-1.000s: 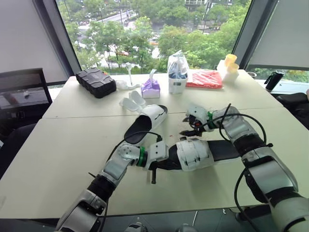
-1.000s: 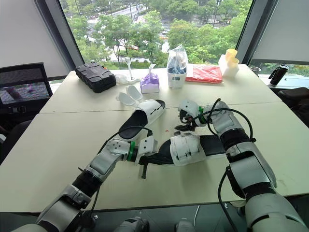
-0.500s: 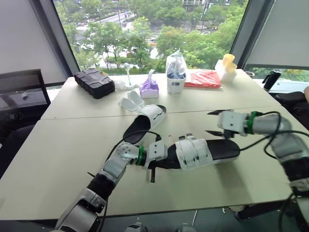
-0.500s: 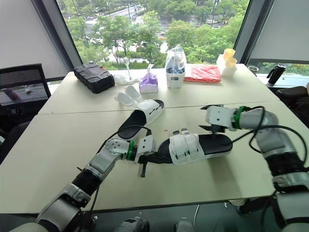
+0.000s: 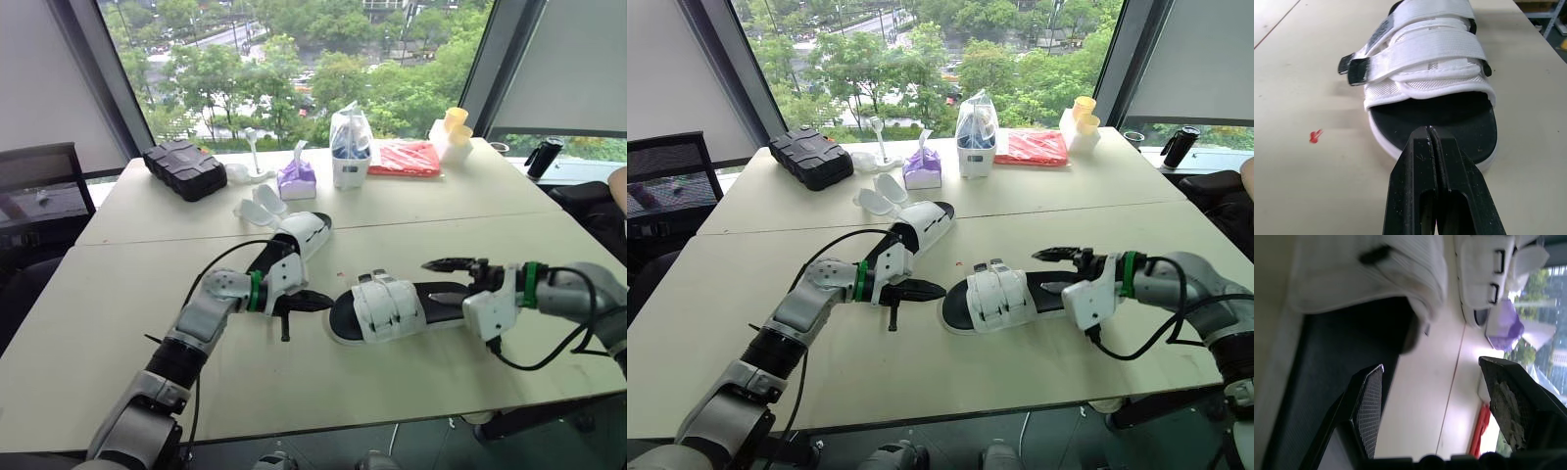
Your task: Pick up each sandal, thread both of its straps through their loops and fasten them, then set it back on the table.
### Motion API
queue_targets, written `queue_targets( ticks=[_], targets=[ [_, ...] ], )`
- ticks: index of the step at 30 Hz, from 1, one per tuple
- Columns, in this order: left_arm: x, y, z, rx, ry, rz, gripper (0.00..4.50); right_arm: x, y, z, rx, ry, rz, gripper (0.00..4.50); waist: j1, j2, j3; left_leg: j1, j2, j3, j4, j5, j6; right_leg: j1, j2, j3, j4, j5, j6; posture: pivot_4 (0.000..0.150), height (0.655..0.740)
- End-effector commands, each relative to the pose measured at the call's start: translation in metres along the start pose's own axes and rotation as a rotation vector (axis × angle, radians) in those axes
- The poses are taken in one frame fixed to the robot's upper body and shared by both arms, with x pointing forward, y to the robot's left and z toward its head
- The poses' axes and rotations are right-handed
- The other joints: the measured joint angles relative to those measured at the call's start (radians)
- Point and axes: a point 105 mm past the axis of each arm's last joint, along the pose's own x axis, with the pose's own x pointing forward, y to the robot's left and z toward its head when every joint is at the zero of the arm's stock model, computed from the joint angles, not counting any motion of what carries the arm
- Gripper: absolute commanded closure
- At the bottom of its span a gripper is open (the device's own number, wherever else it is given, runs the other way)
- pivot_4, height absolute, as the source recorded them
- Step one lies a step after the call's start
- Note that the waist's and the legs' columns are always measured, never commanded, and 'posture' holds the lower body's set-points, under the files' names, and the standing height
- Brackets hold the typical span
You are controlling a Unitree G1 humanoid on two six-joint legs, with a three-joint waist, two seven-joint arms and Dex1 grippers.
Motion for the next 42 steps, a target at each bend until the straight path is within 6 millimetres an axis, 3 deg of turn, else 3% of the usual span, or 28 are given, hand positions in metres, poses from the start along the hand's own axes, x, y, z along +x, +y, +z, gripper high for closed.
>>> queue_targets(
  ticks=[1, 6, 18, 21, 26, 28, 31, 36, 37, 40, 42],
  targets=[
    [-0.009, 0.005, 0.017, 0.027, -0.042, 0.023, 4.50, 0.005, -0.016, 0.001, -0.164, -0.026, -0.080, 1.14, 0.000, 0.000, 0.000, 0.000, 0.000, 0.000, 0.000, 0.000, 0.000, 0.000, 0.000, 0.000, 0.000, 0.000, 0.000, 0.150, 0.7400],
    [-0.015, 0.004, 0.014, 0.025, -0.029, 0.033, 4.50, 0.018, -0.026, 0.000, -0.303, -0.055, -0.130, 1.14, 0.000, 0.000, 0.000, 0.000, 0.000, 0.001, -0.001, 0.006, -0.010, -0.005, 0.000, 0.003, 0.008, -0.001, 0.000, 0.150, 0.7400],
    [-0.023, 0.006, 0.007, 0.033, -0.004, 0.081, 4.50, 0.056, -0.025, 0.035, -0.476, -0.325, -0.153, 1.14, -0.001, -0.001, 0.001, -0.001, 0.000, 0.002, -0.003, 0.007, -0.012, -0.008, 0.001, 0.004, 0.010, -0.002, -0.002, 0.150, 0.7400],
    [-0.024, 0.007, 0.006, 0.034, -0.001, 0.091, 4.50, 0.061, -0.026, 0.038, -0.492, -0.348, -0.154, 1.90, -0.002, -0.001, 0.001, -0.001, 0.000, 0.002, -0.004, 0.007, -0.012, -0.008, 0.001, 0.005, 0.010, -0.002, -0.002, 0.150, 0.7400],
    [-0.025, 0.007, 0.006, 0.033, -0.001, 0.102, 4.50, 0.061, -0.033, 0.032, -0.494, -0.330, -0.175, 4.40, -0.002, -0.001, 0.001, -0.001, 0.000, 0.002, -0.005, 0.008, -0.013, -0.009, 0.002, 0.005, 0.011, -0.002, -0.002, 0.150, 0.7400],
    [-0.025, 0.007, 0.006, 0.033, -0.001, 0.108, 4.50, 0.058, -0.035, 0.027, -0.470, -0.305, -0.186, 4.46, -0.002, -0.001, 0.001, -0.001, 0.000, 0.002, -0.005, 0.008, -0.013, -0.009, 0.002, 0.005, 0.011, -0.002, -0.002, 0.150, 0.7400],
    [-0.026, 0.007, 0.006, 0.028, -0.004, 0.121, 4.50, 0.053, -0.044, 0.014, -0.394, -0.215, -0.238, 4.46, -0.003, -0.001, 0.001, -0.001, 0.000, 0.002, -0.005, 0.008, -0.013, -0.009, 0.002, 0.006, 0.011, -0.002, -0.002, 0.150, 0.7400],
    [-0.027, 0.005, 0.005, 0.020, -0.009, 0.133, 4.50, 0.043, -0.070, -0.046, -0.205, 0.146, -0.297, 4.46, -0.006, -0.002, 0.002, -0.001, 0.001, 0.003, -0.005, 0.008, -0.012, -0.008, 0.002, 0.006, 0.010, -0.002, -0.003, 0.150, 0.7400],
    [-0.026, 0.005, 0.005, 0.018, -0.009, 0.135, 4.50, 0.039, -0.078, -0.066, -0.133, 0.261, -0.321, 4.46, -0.006, -0.002, 0.002, -0.001, 0.001, 0.003, -0.005, 0.008, -0.012, -0.008, 0.002, 0.006, 0.010, -0.002, -0.003, 0.150, 0.7400],
    [-0.025, 0.004, 0.004, 0.018, -0.009, 0.137, 4.50, 0.033, -0.085, -0.094, 0.005, 0.425, -0.346, 4.46, -0.012, -0.002, 0.002, 0.000, 0.001, 0.003, -0.005, 0.007, -0.011, -0.008, 0.002, 0.006, 0.010, -0.002, -0.003, 0.150, 0.7400],
    [-0.024, 0.003, 0.005, 0.017, -0.015, 0.139, 4.50, 0.027, -0.091, -0.123, 0.131, 0.616, -0.384, 4.46, -0.013, -0.002, 0.002, 0.000, 0.001, 0.003, -0.006, 0.008, -0.011, -0.008, 0.002, 0.006, 0.010, -0.002, -0.003, 0.150, 0.7400]
  ],
)
